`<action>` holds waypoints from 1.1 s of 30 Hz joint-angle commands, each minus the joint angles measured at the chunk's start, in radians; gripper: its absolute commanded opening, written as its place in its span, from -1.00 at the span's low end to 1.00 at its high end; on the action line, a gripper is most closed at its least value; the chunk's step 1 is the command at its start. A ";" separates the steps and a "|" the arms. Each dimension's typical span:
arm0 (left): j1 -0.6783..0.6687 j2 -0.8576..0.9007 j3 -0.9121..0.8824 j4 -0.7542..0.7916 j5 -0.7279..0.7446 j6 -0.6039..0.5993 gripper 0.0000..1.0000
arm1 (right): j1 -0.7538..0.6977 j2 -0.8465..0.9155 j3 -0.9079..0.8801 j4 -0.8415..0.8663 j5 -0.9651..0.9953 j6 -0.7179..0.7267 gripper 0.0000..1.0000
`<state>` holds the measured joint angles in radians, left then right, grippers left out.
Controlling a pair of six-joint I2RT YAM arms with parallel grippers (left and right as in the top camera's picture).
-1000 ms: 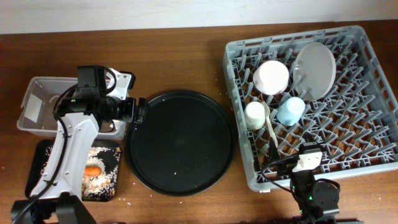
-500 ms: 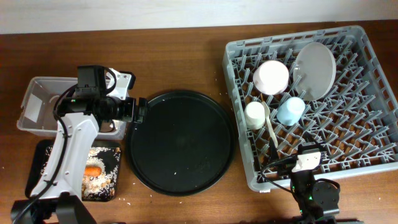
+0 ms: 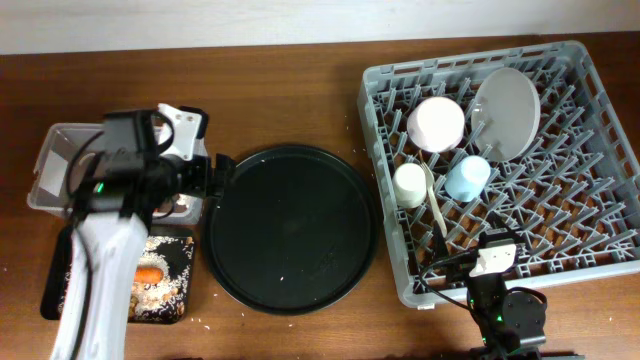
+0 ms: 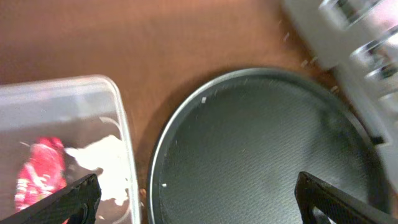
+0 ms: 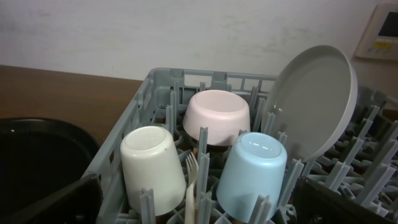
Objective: Sort waste into correct bins and load items into the dishwasher rack
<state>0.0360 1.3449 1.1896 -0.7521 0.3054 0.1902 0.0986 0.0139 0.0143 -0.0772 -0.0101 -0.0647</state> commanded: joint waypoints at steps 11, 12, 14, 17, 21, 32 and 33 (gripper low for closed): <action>0.006 -0.897 -0.438 -0.011 -0.001 0.006 0.98 | -0.008 -0.010 -0.009 -0.001 -0.012 -0.006 0.97; 0.006 -0.951 -0.504 -0.009 -0.021 0.006 0.98 | -0.008 -0.010 -0.009 0.000 -0.013 -0.006 0.97; 0.006 -1.044 -0.619 0.006 -0.037 0.006 0.98 | -0.008 -0.010 -0.009 -0.001 -0.013 -0.006 0.98; 0.002 -1.154 -0.775 0.163 -0.036 0.005 0.98 | -0.008 -0.010 -0.009 0.000 -0.012 -0.006 0.97; -0.022 -1.242 -0.951 0.557 -0.037 0.005 0.98 | -0.008 -0.010 -0.009 0.000 -0.013 -0.006 0.98; -0.023 -1.340 -1.181 0.730 -0.182 -0.055 0.98 | -0.008 -0.010 -0.009 -0.001 -0.012 -0.006 0.97; -0.023 -1.340 -1.181 0.717 -0.245 -0.120 0.98 | -0.008 -0.010 -0.009 0.000 -0.013 -0.006 0.97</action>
<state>0.0189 0.0147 0.0166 -0.0204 0.1829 0.1696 0.0986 0.0120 0.0135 -0.0769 -0.0174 -0.0647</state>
